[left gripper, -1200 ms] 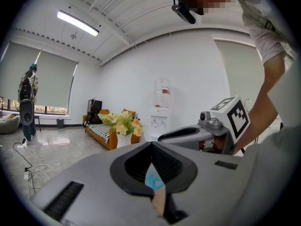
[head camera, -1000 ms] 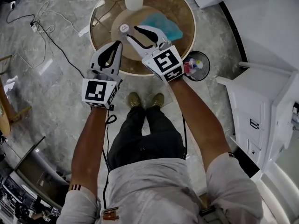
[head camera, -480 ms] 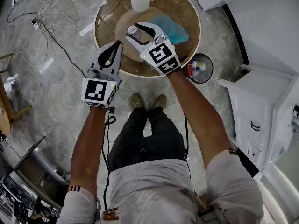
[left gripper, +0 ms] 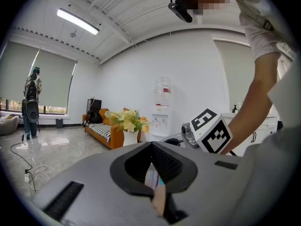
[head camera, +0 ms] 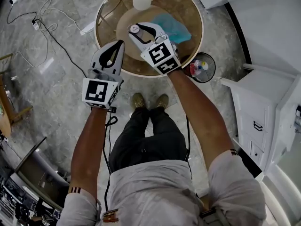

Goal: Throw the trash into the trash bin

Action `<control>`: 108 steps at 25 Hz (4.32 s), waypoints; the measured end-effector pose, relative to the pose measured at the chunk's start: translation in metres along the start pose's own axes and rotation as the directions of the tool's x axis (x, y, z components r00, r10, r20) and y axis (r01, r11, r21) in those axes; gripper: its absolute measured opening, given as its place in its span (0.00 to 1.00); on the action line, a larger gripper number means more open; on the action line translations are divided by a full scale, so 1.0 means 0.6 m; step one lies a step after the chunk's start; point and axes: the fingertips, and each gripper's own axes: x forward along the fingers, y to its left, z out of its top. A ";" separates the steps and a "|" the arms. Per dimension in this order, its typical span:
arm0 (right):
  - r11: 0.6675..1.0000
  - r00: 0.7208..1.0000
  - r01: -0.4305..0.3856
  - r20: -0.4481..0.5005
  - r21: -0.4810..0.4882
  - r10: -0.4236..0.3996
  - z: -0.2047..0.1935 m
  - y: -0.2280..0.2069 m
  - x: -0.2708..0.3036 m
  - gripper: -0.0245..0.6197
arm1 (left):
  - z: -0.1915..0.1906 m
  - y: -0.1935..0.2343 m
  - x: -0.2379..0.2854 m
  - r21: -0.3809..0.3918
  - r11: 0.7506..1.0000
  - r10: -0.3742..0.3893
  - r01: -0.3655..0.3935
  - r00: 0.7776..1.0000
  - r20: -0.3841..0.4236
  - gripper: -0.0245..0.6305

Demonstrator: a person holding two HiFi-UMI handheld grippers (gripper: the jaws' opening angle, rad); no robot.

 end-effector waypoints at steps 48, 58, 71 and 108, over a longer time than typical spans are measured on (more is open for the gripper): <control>0.731 0.770 0.620 -0.040 0.285 -0.637 -0.214 -0.217 -0.674 0.25 | 0.065 -0.520 0.228 0.032 0.885 -0.465 0.465 0.885 0.024 0.04; 0.686 0.740 0.663 -0.121 0.301 -0.662 -0.309 -0.243 -0.765 0.25 | 0.066 -0.621 0.277 0.043 0.857 -0.515 0.514 0.857 0.009 0.04; 0.694 0.751 0.659 -0.215 0.290 -0.624 -0.387 -0.255 -0.774 0.26 | 0.058 -0.642 0.297 0.048 0.860 -0.508 0.508 0.861 -0.015 0.04; 0.907 0.910 0.296 0.199 0.300 -0.363 -0.095 -0.175 -0.494 0.04 | 0.039 -0.408 0.227 0.032 0.948 -0.315 0.315 0.949 -0.018 0.04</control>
